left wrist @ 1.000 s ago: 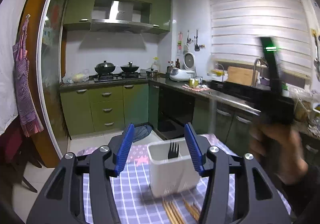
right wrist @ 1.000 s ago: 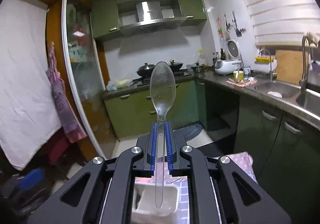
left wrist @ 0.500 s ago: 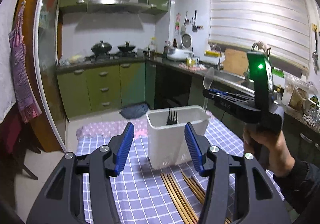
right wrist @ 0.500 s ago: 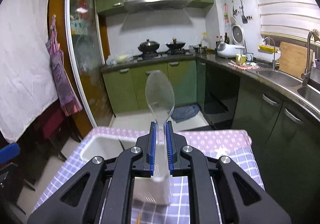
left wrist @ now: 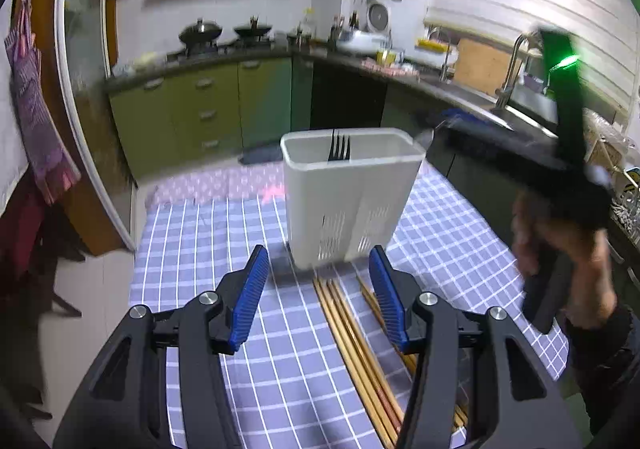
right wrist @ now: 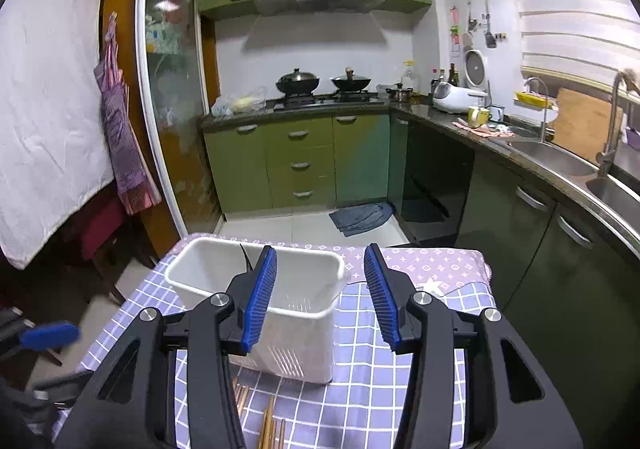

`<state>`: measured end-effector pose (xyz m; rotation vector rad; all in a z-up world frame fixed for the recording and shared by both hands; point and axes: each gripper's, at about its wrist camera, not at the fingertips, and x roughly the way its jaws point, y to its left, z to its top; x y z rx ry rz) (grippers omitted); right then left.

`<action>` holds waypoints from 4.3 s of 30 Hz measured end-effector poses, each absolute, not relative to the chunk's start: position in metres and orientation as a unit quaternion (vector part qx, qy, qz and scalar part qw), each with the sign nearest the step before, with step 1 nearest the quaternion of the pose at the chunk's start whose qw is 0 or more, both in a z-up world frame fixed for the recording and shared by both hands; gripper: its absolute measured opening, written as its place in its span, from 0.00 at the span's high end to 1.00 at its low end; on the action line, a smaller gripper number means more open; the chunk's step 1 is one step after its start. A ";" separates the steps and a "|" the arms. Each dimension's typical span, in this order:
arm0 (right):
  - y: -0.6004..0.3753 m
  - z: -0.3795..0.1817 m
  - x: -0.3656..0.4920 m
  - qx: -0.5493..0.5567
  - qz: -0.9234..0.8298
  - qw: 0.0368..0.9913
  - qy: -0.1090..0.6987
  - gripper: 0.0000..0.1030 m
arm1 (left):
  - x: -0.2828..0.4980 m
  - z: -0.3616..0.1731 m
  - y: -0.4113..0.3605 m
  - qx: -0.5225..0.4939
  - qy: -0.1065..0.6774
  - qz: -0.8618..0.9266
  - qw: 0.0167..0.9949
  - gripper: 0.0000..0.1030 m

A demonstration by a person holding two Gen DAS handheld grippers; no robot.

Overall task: Organize utensils
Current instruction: 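Lower the spoon into the white holder and open the right gripper, then grasp a wooden chopstick with the left gripper while the right grasps another chopstick, then carry both chopsticks upright over the holder and drop them in, opening both grippers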

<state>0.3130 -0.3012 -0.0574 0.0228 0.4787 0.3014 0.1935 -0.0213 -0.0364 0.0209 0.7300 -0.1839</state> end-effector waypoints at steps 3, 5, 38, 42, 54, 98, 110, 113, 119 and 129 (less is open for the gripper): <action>-0.320 -0.053 0.293 0.026 0.148 0.955 0.255 0.56 | 0.201 -0.052 -0.028 0.022 0.408 -0.084 0.909 0.51; -0.329 -0.059 0.282 0.026 0.147 0.949 0.278 0.56 | 0.210 -0.073 -0.033 0.025 0.462 -0.076 0.883 0.51; -0.342 -0.152 0.262 -0.053 0.157 0.869 0.466 0.65 | 0.277 -0.175 -0.064 0.008 0.647 -0.030 0.762 0.88; -0.333 -0.156 0.262 -0.066 0.168 0.859 0.479 0.65 | 0.280 -0.176 -0.072 0.016 0.646 -0.041 0.762 0.92; -0.294 -0.182 0.282 -0.066 0.235 0.782 0.574 0.82 | 0.250 -0.122 -0.057 0.018 0.566 -0.061 0.822 0.94; -0.290 -0.113 0.235 -0.054 0.237 0.832 0.499 0.93 | 0.163 -0.050 -0.028 0.022 0.440 -0.114 0.890 0.94; -0.330 -0.086 0.197 -0.038 0.230 0.860 0.454 0.93 | 0.148 -0.038 -0.029 0.034 0.421 -0.120 0.898 0.94; -0.331 -0.080 0.196 -0.032 0.231 0.864 0.445 0.93 | 0.147 -0.035 -0.029 0.036 0.418 -0.121 0.899 0.94; -0.327 -0.064 0.193 -0.032 0.239 0.871 0.428 0.93 | 0.147 -0.026 -0.031 0.035 0.415 -0.127 0.900 0.94; -0.327 -0.008 0.213 -0.020 0.238 0.892 0.383 0.93 | 0.167 0.018 -0.037 0.040 0.395 -0.137 0.908 0.94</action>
